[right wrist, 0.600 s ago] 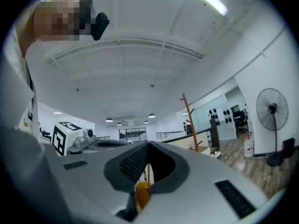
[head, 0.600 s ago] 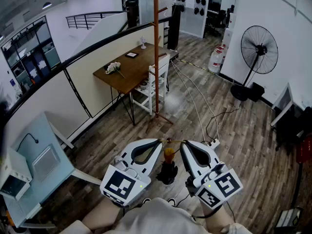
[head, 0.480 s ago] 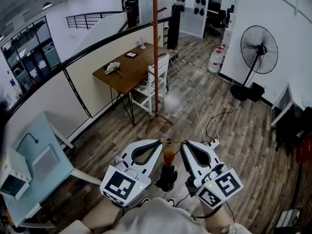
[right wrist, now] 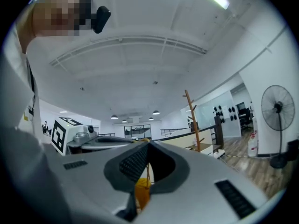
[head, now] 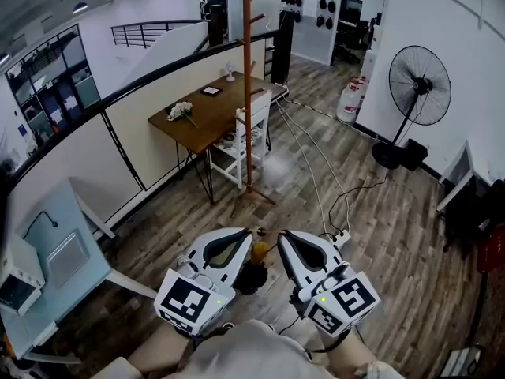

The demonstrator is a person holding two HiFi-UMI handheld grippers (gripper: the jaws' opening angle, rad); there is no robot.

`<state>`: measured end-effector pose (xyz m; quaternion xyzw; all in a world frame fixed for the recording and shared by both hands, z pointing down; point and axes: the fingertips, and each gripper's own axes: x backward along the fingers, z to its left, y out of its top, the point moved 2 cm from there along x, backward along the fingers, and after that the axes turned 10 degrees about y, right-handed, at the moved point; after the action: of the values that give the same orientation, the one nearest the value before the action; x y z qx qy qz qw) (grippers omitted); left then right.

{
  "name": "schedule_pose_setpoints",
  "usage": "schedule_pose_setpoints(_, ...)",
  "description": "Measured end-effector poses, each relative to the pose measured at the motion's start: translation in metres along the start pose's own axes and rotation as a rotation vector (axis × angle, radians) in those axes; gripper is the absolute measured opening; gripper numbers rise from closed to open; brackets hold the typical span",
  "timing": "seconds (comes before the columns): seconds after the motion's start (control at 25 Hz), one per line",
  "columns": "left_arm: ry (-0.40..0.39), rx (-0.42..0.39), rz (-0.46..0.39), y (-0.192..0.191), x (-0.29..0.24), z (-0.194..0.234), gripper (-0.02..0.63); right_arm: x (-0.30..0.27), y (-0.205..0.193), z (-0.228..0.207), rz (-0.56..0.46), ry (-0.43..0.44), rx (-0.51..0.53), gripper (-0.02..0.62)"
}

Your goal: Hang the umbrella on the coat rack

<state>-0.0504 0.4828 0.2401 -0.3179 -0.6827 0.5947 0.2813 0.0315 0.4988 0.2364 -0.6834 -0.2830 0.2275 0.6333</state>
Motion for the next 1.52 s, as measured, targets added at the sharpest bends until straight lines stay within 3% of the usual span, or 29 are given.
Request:
schedule_pose_setpoints(0.36,0.084,-0.010,0.025,-0.012,-0.012,-0.023,0.005,0.011,-0.008,-0.029,0.019,0.067,-0.002,0.003)
schedule_pose_setpoints(0.92,0.059,-0.003,0.062,-0.028,-0.055,-0.029,0.005,0.009,-0.020,-0.076,0.013,0.085,-0.039,0.005)
schedule_pose_setpoints(1.16,0.052,-0.008,0.047,-0.029,-0.088,-0.003,0.005,-0.019,-0.019,-0.110,0.016,0.091,-0.028,0.005)
schedule_pose_setpoints(1.52,0.056,-0.003,0.062,-0.050,-0.161,0.077,0.005,-0.101,-0.022,-0.177,0.006,0.110,-0.080,0.005)
